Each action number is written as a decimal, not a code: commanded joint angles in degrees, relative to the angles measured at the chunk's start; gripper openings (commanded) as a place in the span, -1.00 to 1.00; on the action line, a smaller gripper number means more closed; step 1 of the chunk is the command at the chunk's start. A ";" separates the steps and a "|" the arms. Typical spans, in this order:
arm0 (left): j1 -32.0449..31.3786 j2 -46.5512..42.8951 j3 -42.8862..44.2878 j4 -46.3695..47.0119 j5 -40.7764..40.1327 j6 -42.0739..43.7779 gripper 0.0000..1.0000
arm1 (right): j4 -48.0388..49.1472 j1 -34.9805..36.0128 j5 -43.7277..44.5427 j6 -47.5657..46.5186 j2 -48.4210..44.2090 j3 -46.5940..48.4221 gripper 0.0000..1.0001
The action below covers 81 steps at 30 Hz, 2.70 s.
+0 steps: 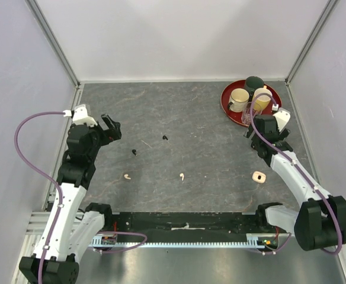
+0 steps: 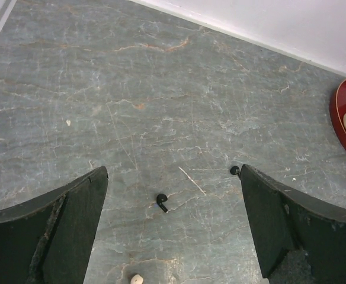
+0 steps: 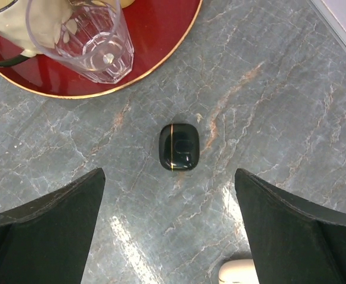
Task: Insert the wireless bluetooth earbuds into the charging case
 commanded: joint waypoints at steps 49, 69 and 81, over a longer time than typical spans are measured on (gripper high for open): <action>3.91 -0.25 -3.70 3.71 12.24 -4.50 0.95 | 7.02 -10.01 -18.22 3.55 27.12 5.79 0.29; 3.91 0.81 -4.76 5.39 14.17 -6.44 0.93 | 21.78 8.88 -24.90 25.52 28.52 -1.59 0.37; 3.91 0.81 -4.85 5.30 13.91 -6.27 0.93 | 12.66 17.24 -17.88 14.22 27.21 7.63 0.67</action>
